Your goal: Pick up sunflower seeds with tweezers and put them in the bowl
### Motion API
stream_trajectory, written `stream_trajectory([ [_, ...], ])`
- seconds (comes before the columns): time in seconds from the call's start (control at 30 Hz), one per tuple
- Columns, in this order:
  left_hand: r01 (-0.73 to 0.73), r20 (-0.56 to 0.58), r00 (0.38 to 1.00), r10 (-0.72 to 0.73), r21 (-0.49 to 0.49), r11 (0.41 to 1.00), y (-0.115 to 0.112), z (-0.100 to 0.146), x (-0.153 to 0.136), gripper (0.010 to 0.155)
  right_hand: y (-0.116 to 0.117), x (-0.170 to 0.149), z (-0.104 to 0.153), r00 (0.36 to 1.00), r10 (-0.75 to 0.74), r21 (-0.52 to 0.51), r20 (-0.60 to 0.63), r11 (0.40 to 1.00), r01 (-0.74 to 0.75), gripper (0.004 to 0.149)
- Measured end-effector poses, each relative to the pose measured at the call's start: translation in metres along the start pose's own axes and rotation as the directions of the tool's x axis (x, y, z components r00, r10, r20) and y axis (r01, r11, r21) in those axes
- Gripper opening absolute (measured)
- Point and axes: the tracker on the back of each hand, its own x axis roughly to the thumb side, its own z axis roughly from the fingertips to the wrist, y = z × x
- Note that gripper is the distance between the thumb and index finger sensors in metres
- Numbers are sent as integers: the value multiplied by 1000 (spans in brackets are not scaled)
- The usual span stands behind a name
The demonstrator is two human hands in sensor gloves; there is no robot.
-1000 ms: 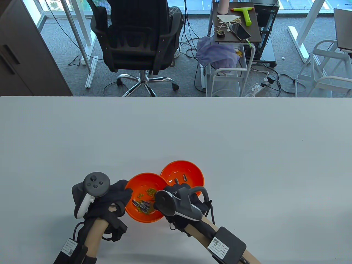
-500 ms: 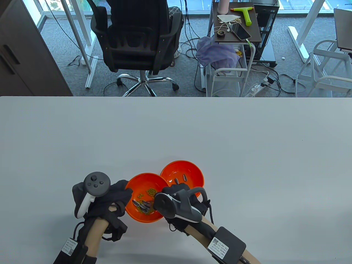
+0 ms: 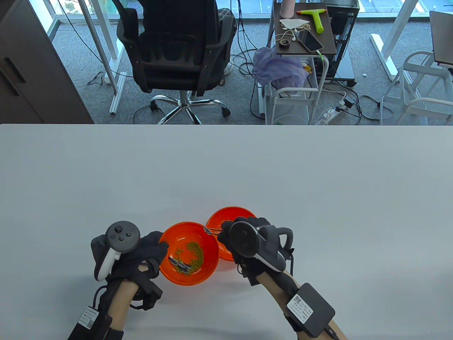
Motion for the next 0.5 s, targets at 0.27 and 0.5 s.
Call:
stream_trajectory([
  [0.27, 2, -2, 1000, -2, 2, 1000, 1, 0, 0, 47, 16, -42, -14, 987, 72, 99, -141, 993, -58, 40],
  [0.5, 7, -2, 1000, -7, 1, 1000, 1, 0, 0, 47, 32, -45, -16, 980, 143, 168, -140, 979, -119, 39],
])
